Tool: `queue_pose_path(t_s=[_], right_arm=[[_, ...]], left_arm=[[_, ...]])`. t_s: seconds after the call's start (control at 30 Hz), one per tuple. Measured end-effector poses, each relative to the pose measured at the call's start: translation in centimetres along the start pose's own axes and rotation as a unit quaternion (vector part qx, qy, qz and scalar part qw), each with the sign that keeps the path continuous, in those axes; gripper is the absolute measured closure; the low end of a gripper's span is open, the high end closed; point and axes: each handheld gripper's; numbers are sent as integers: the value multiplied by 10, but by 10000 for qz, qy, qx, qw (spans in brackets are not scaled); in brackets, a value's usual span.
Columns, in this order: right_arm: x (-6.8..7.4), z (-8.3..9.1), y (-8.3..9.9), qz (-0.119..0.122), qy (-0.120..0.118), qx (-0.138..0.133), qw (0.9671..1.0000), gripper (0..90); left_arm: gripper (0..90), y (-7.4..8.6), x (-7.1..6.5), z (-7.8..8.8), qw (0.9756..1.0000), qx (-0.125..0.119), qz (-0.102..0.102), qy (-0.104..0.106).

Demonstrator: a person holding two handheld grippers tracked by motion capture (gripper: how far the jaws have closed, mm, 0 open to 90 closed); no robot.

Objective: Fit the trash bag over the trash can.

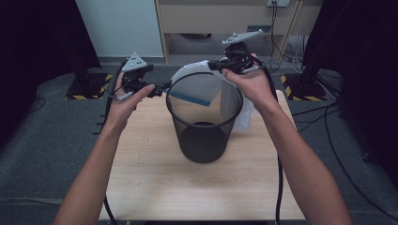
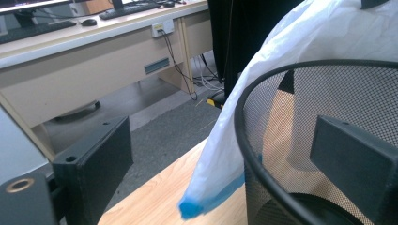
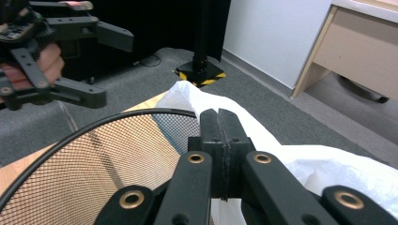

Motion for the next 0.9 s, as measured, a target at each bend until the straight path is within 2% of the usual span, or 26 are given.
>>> queue_pose_path(t_s=[0.03,0.07,0.1,0.17,0.33,0.43,0.67,0.7,0.8,0.87,0.9], right_arm=[[1,0,0,-19,-31,-13,10000,900],[2,1,0,-3,-49,-16,10000,900],[3,1,0,-1,-72,-17,10000,900],[5,1,-1,3,-134,-51,9999,900],[11,0,-2,82,-205,-33,9997,900],[14,-1,-2,103,-250,-28,9996,900],[14,-2,-1,105,-345,-36,9993,900],[14,-3,-1,94,-359,-30,9993,900],[14,-4,0,91,-379,-29,9992,900],[15,-5,0,102,-388,-34,9992,900],[16,-5,1,92,-403,-25,9991,900]], left_arm=[[55,-1,-2,-1,10000,57,35,17],[55,-2,-1,-4,10000,11,-43,26],[56,-2,-3,-5,9999,99,56,33],[57,-2,-2,-9,9999,114,27,66],[64,-1,-1,-17,9998,86,100,136],[68,0,2,-27,9995,171,157,194],[123,-3,2,-41,9992,190,191,290],[149,-6,1,-45,9992,187,244,246],[214,-7,-1,-49,9991,221,208,288],[285,-7,-2,-54,9987,318,136,371],[329,-7,-5,-57,9985,428,-2,335]])
Point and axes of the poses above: each handheld gripper's, and its own axes: z roughly backward along the jaws, y roughly out of its underside, x roughly to its left, and after that the axes turned 2 degrees about -z, right-handed
